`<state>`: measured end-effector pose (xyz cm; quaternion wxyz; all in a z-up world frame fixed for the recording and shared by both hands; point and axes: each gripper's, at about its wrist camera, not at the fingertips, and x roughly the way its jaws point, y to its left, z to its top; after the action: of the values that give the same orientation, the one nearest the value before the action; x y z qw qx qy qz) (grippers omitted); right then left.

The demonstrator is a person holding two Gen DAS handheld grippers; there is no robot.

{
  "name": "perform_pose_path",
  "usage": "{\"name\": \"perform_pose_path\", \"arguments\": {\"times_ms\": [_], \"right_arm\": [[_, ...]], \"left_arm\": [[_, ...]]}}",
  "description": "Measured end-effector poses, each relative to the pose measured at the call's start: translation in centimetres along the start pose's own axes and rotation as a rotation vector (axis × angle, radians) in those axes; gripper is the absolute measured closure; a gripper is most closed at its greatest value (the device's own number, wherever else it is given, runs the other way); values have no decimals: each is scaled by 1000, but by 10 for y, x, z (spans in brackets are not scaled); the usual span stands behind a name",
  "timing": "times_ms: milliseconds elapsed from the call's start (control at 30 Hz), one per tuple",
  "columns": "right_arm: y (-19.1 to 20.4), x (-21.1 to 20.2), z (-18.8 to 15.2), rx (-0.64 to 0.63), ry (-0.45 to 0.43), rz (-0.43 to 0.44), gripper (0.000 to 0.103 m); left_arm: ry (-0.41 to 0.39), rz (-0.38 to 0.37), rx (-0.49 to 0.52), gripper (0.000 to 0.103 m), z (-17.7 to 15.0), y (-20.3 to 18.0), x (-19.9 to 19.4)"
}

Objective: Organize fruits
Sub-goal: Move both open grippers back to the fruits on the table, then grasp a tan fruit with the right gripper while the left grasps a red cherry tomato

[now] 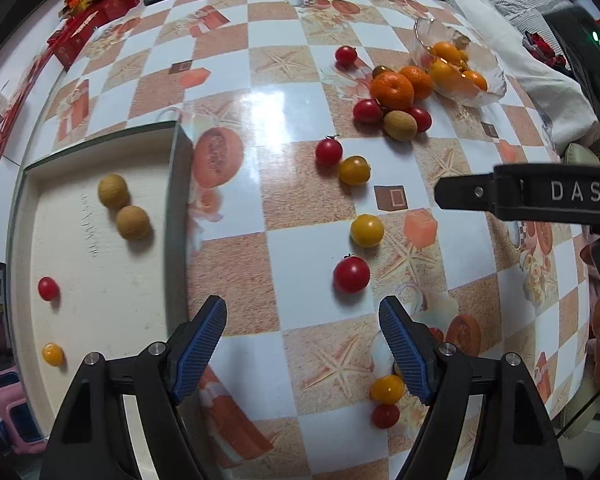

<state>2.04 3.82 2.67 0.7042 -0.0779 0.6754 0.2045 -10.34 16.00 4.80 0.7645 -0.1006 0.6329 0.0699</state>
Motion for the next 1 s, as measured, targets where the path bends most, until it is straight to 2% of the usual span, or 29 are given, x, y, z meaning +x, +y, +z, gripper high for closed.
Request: {"name": "perform_pose_path", "arguments": {"times_ms": [100, 267, 400, 533, 600, 633, 667, 733, 800, 833, 900, 967, 1000], "right_arm": [[3, 8, 9, -12, 3, 4, 14], [8, 21, 23, -23, 9, 10, 29], [15, 26, 35, -46, -9, 14, 30], [22, 27, 45, -50, -27, 19, 36], [25, 28, 50, -51, -34, 23, 42], [27, 28, 52, -52, -37, 24, 49], [29, 29, 53, -52, -39, 23, 56], [31, 30, 55, -50, -42, 20, 59], [30, 29, 54, -52, -45, 33, 74], [30, 29, 54, -55, -45, 36, 78], [30, 28, 53, -62, -48, 38, 78], [27, 26, 50, -62, -47, 44, 78], [24, 24, 47, -59, -50, 45, 78]], "left_arm": [[14, 8, -3, 23, 2, -3, 9], [32, 22, -18, 23, 4, -4, 24], [41, 23, -28, 23, 9, -5, 31], [39, 23, -38, 24, 13, -10, 36], [41, 21, -44, 33, 14, -11, 37], [44, 29, -45, 35, 14, -11, 38], [41, 31, -43, 35, 14, -11, 39], [41, 32, -42, 35, 16, -12, 40], [36, 40, -44, 42, 16, -12, 41], [33, 44, -43, 49, 18, -13, 43], [25, 44, -47, 60, 16, -10, 40], [22, 24, -52, 78, 17, -5, 39], [23, 17, -53, 79, 18, -3, 38]]}}
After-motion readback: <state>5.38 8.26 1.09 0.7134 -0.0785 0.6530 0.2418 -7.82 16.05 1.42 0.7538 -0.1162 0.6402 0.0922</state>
